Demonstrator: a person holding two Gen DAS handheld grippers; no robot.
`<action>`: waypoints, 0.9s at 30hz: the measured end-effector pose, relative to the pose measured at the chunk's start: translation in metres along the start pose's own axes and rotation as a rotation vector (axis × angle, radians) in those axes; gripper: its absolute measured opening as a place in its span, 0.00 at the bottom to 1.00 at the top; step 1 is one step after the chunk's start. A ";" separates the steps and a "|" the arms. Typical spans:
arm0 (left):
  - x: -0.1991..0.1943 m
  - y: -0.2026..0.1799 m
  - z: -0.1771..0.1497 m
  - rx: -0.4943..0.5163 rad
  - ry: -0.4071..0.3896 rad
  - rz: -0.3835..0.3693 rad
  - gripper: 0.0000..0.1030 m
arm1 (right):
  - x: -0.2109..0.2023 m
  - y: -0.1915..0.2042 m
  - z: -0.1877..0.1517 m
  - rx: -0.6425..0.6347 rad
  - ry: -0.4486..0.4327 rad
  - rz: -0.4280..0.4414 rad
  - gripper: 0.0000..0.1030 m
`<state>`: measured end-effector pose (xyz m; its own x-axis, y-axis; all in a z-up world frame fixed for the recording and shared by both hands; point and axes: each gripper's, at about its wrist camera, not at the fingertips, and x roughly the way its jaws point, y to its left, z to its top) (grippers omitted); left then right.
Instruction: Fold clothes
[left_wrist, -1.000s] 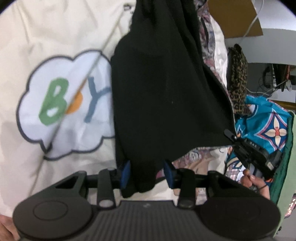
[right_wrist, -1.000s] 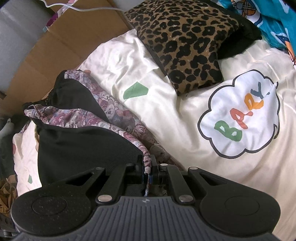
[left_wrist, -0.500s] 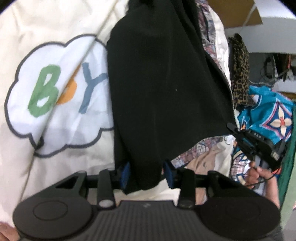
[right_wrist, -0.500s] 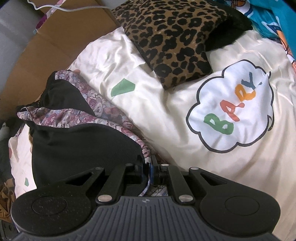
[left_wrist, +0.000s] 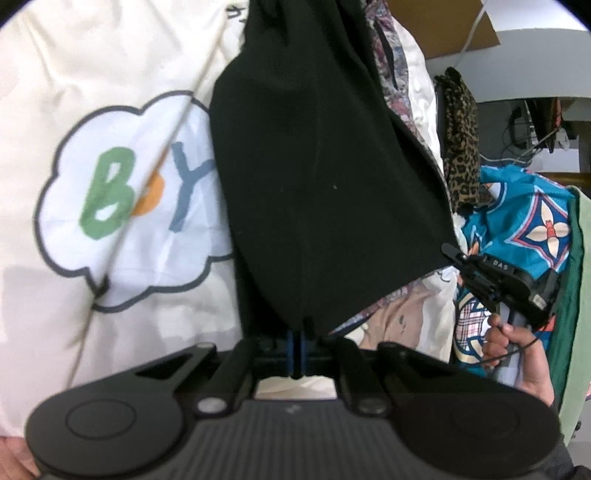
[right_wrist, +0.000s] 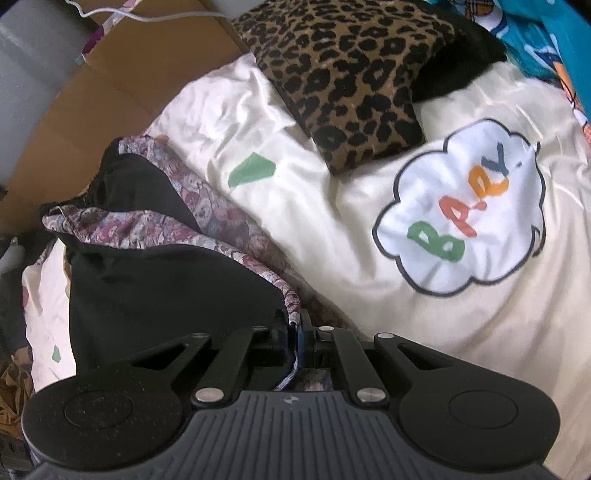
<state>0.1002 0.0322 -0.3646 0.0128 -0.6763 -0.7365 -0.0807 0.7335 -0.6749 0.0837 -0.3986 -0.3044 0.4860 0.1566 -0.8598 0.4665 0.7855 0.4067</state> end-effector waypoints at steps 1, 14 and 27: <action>-0.002 0.002 -0.001 0.001 0.003 0.004 0.03 | 0.001 -0.001 -0.002 0.002 0.004 -0.001 0.03; 0.016 0.000 -0.003 0.050 0.057 0.066 0.03 | 0.025 -0.032 -0.014 0.095 0.050 0.008 0.03; 0.009 0.002 0.007 -0.002 0.051 0.097 0.15 | 0.001 -0.046 0.001 0.142 -0.028 0.033 0.25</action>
<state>0.1072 0.0284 -0.3733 -0.0460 -0.6049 -0.7950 -0.0813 0.7954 -0.6006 0.0633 -0.4357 -0.3235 0.5221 0.1632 -0.8371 0.5487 0.6872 0.4762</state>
